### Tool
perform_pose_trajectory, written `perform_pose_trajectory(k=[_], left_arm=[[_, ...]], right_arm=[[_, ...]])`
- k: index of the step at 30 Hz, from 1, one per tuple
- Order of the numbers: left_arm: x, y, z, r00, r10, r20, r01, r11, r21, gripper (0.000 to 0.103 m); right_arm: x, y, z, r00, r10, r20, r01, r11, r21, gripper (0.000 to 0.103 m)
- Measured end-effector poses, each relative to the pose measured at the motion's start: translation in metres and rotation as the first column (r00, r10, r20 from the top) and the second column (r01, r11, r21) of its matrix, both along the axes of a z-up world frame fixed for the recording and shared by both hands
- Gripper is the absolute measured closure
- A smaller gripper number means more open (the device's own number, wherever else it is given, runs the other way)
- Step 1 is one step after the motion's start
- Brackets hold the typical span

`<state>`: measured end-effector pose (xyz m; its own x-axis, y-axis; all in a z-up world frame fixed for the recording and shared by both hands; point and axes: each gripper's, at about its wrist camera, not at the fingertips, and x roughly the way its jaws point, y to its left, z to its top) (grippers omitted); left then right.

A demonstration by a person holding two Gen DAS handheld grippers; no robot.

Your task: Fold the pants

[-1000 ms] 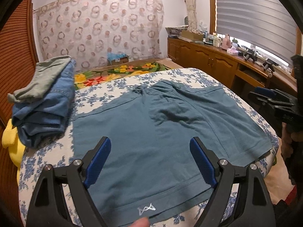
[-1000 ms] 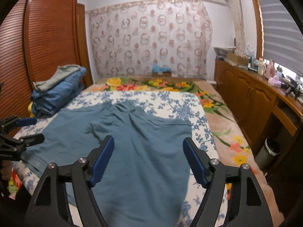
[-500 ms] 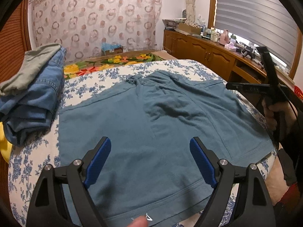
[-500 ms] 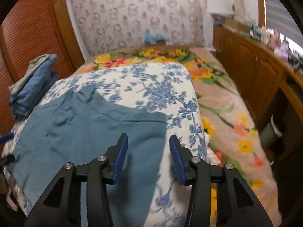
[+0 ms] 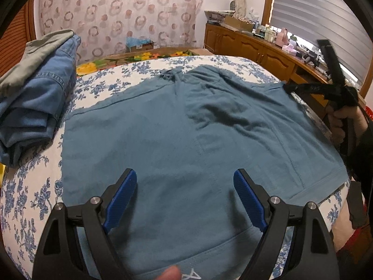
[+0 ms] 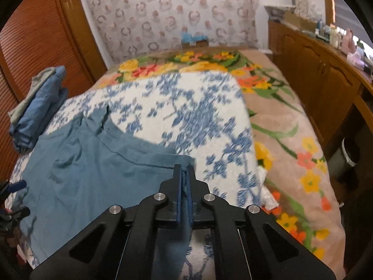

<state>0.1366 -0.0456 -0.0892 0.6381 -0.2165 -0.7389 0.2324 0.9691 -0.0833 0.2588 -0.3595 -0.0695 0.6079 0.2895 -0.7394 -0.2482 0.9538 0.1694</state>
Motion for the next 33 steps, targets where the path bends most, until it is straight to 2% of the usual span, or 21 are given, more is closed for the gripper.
perform_pose_trajectory(k=[4, 10, 14, 15, 17, 19, 23, 28, 33], left_arm=[[0.003, 0.003, -0.006, 1.000, 0.008, -0.019, -0.008, 1.000, -0.008, 0.017], [0.003, 0.002, -0.008, 0.999, 0.010, -0.032, -0.010, 1.000, 0.001, 0.017], [0.003, -0.003, -0.009, 0.999, 0.010, -0.031, -0.009, 0.999, 0.041, 0.017], [0.003, -0.004, -0.010, 0.999, 0.010, -0.030, -0.009, 0.999, 0.051, 0.017], [0.003, -0.005, -0.010, 1.000, 0.011, -0.028, -0.010, 0.998, 0.061, 0.017], [0.003, -0.005, -0.010, 1.000, 0.012, -0.027, -0.011, 0.998, 0.060, 0.017], [0.002, -0.005, -0.010, 1.000, 0.016, -0.022, -0.015, 0.998, 0.065, 0.017], [0.000, -0.005, -0.009, 1.000, 0.008, -0.024, -0.007, 0.998, 0.066, 0.017], [-0.009, 0.002, -0.005, 0.999, -0.009, -0.046, 0.011, 0.999, 0.048, 0.017]], right_arm=[[0.001, -0.012, 0.006, 0.997, -0.072, 0.023, 0.073, 0.997, -0.041, 0.103], [0.000, -0.012, 0.002, 0.996, -0.090, 0.019, 0.091, 0.994, -0.057, 0.101], [-0.016, -0.008, 0.010, 0.995, -0.084, 0.051, 0.087, 0.995, -0.054, 0.077], [-0.024, -0.006, 0.013, 0.995, -0.074, 0.066, 0.078, 0.995, -0.055, 0.075], [-0.042, 0.001, 0.017, 0.995, -0.050, 0.083, 0.056, 0.996, -0.068, 0.064], [-0.063, 0.010, 0.019, 0.995, -0.019, 0.095, 0.027, 0.996, -0.089, 0.057], [-0.106, 0.030, 0.012, 0.994, 0.059, 0.091, -0.049, 0.993, -0.111, 0.049], [-0.145, 0.049, 0.004, 0.991, 0.100, 0.088, -0.090, 0.989, -0.113, 0.048], [-0.161, 0.062, 0.003, 0.990, 0.113, 0.089, -0.105, 0.990, -0.092, 0.048]])
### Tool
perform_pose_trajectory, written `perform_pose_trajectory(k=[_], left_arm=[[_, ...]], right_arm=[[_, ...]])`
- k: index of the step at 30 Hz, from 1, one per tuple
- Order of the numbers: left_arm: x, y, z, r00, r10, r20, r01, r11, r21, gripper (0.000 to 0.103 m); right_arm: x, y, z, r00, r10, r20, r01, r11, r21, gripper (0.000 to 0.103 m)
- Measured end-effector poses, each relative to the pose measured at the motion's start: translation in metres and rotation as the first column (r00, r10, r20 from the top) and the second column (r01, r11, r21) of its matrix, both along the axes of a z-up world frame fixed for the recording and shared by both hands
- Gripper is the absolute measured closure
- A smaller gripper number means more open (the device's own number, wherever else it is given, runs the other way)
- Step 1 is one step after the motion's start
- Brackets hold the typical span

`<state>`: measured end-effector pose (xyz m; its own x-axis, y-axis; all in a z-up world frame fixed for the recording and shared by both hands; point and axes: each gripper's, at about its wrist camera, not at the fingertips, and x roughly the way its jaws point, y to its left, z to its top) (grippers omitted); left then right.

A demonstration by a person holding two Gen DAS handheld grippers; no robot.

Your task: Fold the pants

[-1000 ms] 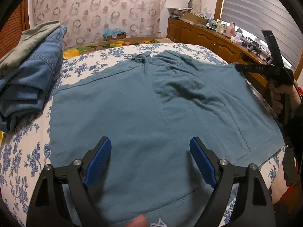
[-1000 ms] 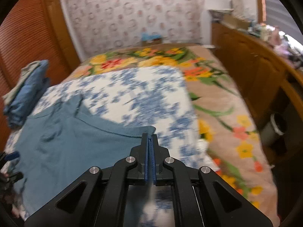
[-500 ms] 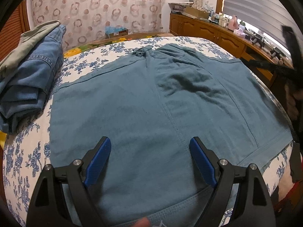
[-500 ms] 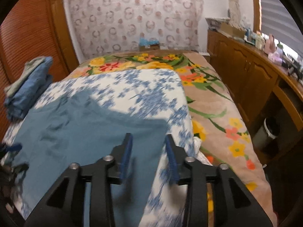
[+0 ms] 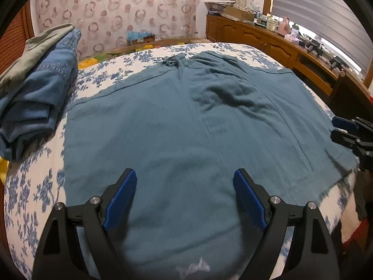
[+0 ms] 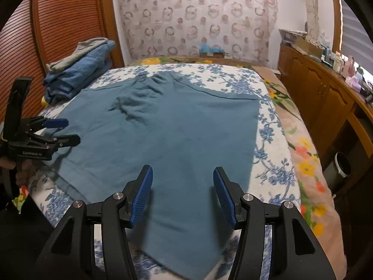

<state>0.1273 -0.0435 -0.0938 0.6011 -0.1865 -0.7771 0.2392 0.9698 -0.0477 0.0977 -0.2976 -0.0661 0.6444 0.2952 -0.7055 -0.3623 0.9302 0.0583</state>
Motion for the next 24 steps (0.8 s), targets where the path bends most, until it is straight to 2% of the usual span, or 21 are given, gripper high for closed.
perform_pose_trajectory(k=[5, 14, 20, 24], left_arm=[[-0.030, 0.028, 0.017, 0.997, 0.037, 0.064, -0.035, 0.999, -0.034, 0.017], [-0.065, 0.078, 0.015, 0.991, 0.107, 0.083, -0.098, 0.989, -0.107, 0.017], [-0.079, 0.098, 0.006, 0.984, 0.158, 0.084, -0.148, 0.982, -0.118, 0.029], [-0.087, 0.104, 0.002, 0.983, 0.168, 0.077, -0.157, 0.979, -0.131, 0.042]], right_arm=[[-0.011, 0.014, 0.001, 1.000, 0.016, 0.011, -0.016, 1.000, 0.011, 0.048], [-0.021, 0.032, -0.006, 0.999, 0.035, 0.010, -0.036, 0.999, 0.020, 0.048], [-0.024, 0.036, -0.010, 0.999, 0.041, 0.006, -0.041, 0.999, 0.027, 0.048], [-0.024, 0.038, -0.011, 0.999, 0.042, 0.009, -0.042, 0.999, 0.018, 0.048]])
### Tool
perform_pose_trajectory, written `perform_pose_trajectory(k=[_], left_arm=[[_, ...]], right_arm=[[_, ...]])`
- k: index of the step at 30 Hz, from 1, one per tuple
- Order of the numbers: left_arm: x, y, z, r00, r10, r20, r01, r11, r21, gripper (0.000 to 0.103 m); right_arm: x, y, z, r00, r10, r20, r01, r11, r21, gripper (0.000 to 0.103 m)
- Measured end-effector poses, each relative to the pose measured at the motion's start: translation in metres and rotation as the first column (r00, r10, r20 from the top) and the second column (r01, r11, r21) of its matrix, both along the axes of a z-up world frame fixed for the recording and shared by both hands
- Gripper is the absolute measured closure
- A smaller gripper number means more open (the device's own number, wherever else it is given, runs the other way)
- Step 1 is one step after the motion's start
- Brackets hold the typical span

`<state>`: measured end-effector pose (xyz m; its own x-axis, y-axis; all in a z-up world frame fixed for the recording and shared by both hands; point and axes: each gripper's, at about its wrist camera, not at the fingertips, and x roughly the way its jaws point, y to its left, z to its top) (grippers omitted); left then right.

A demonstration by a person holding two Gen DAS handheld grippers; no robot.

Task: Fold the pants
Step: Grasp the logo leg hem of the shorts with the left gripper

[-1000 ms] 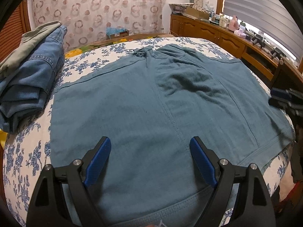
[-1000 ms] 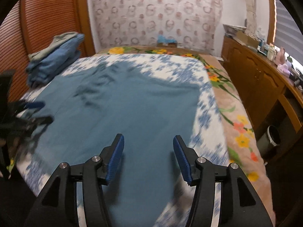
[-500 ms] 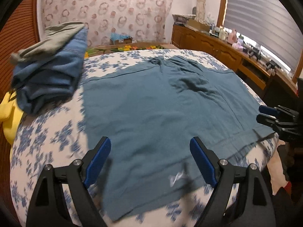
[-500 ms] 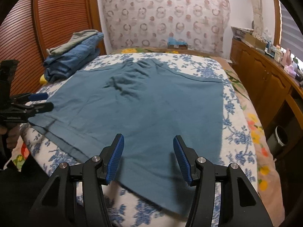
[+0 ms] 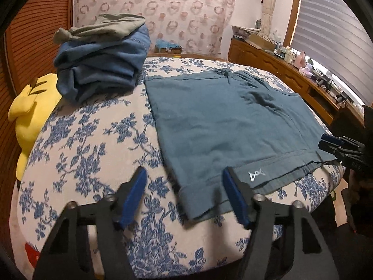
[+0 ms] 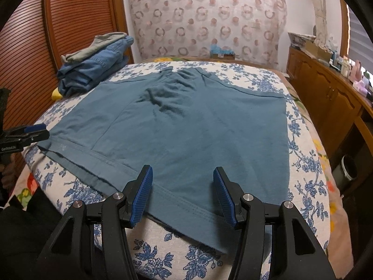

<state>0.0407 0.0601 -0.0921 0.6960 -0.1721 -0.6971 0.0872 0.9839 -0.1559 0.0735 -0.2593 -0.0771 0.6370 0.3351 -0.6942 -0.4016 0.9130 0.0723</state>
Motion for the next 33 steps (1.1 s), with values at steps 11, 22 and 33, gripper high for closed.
perform_pose_trajectory(k=[11, 22, 33], left_arm=[[-0.010, -0.005, -0.010, 1.000, -0.017, -0.019, 0.017, 1.000, 0.014, 0.068], [-0.006, -0.013, 0.002, 0.999, -0.052, -0.001, 0.052, 0.998, -0.017, 0.100], [0.018, -0.059, 0.038, 0.982, -0.179, 0.059, 0.179, 0.984, 0.007, 0.101]], right_arm=[[-0.004, -0.001, 0.000, 1.000, -0.009, -0.002, 0.010, 1.000, 0.015, 0.048], [-0.003, -0.009, -0.001, 0.999, -0.031, -0.008, 0.031, 0.999, 0.029, 0.048], [-0.007, -0.024, -0.002, 0.999, -0.049, -0.003, 0.049, 0.997, 0.064, 0.048]])
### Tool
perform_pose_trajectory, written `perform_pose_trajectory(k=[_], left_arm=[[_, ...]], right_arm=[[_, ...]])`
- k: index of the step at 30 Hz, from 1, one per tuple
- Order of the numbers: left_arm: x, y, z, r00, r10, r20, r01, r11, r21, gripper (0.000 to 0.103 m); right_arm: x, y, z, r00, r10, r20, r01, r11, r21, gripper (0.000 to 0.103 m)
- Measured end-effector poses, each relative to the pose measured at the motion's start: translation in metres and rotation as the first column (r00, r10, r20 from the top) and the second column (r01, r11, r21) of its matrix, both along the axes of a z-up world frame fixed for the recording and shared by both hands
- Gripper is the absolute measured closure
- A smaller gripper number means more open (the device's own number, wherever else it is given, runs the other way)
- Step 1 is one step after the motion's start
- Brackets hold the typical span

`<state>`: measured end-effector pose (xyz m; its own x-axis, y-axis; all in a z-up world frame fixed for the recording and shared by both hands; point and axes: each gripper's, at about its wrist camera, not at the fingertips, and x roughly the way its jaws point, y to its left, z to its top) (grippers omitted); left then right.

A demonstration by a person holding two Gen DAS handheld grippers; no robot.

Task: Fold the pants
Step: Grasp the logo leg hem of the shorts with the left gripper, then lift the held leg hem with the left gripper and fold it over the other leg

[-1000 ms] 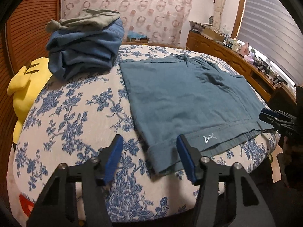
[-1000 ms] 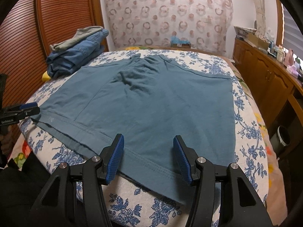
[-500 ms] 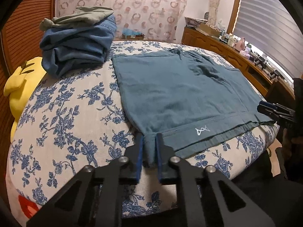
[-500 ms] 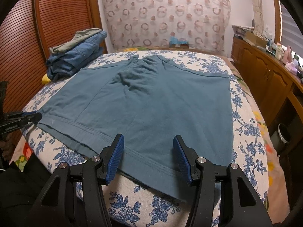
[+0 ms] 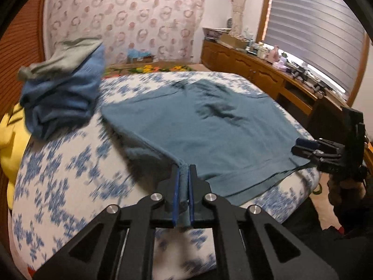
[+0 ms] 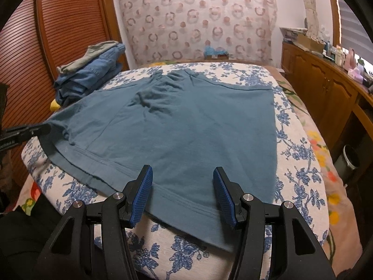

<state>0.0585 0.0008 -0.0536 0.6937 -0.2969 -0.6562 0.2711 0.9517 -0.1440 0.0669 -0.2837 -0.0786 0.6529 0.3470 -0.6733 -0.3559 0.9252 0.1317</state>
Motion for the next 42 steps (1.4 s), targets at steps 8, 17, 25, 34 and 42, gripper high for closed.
perform_pose_trajectory(k=[8, 17, 25, 34, 42], left_arm=[[0.022, -0.046, 0.021, 0.994, -0.105, 0.035, 0.104, 0.994, 0.021, 0.101], [0.037, -0.094, 0.032, 0.980, -0.195, 0.040, 0.194, 0.980, 0.036, 0.101], [0.048, -0.134, 0.041, 0.964, -0.263, 0.045, 0.261, 0.964, 0.051, 0.101], [0.055, -0.177, 0.049, 0.943, -0.329, 0.044, 0.327, 0.943, 0.059, 0.101], [0.068, -0.198, 0.051, 0.942, -0.334, 0.034, 0.331, 0.941, 0.063, 0.100]], right_arm=[[-0.004, -0.016, 0.003, 1.000, -0.020, 0.011, 0.020, 1.000, 0.022, 0.048], [-0.008, -0.030, 0.000, 0.999, -0.035, 0.013, 0.035, 0.999, 0.039, 0.048], [-0.012, -0.048, 0.002, 0.997, -0.068, 0.026, 0.067, 0.997, 0.049, 0.048], [-0.019, -0.065, 0.004, 0.995, -0.095, 0.037, 0.093, 0.994, 0.063, 0.048], [-0.024, -0.077, 0.006, 0.992, -0.121, 0.039, 0.119, 0.991, 0.063, 0.048]])
